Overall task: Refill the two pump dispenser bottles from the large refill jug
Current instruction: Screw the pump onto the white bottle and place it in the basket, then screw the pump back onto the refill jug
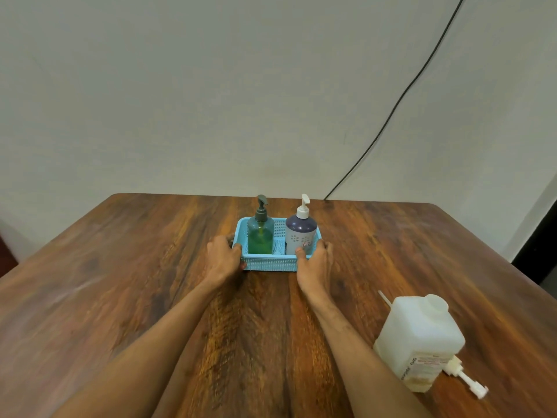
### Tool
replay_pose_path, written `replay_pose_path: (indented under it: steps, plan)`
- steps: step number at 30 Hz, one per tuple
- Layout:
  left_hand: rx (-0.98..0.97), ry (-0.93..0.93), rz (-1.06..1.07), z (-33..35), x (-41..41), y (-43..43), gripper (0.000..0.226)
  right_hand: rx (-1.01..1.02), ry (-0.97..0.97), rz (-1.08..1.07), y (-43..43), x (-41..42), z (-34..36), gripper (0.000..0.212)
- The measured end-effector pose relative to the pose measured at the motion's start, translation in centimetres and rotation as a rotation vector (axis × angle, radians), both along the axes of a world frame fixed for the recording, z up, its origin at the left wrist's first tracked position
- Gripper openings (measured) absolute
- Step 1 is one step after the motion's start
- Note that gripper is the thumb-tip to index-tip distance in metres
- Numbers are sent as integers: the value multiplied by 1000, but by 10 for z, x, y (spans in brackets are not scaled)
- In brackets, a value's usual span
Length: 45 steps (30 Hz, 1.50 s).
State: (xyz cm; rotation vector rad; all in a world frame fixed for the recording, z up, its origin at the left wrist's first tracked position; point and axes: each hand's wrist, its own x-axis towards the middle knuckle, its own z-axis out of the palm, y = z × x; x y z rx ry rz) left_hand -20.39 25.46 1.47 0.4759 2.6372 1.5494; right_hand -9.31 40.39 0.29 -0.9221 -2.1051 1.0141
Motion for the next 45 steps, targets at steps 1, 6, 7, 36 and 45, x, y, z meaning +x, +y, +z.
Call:
replay_pose_path:
  steps: [1,6,7,36,45]
  plan:
    - [-11,-1,-4,0,-5,0,36,-7,-2,9,0,-4,1,56]
    - [-24,-17,11,7,-23,-3,36,-14,1,29,-3,-19,7,57]
    - [-28,-20,14,7,-25,-3,36,-13,2,31,-4,-21,7,58]
    - [211,160,-99,18,146,-61,45,96,128,231,-68,146,-4,58]
    - [215,186,-263,-17,255,-39,43,209,92,309,-82,236,-34,39]
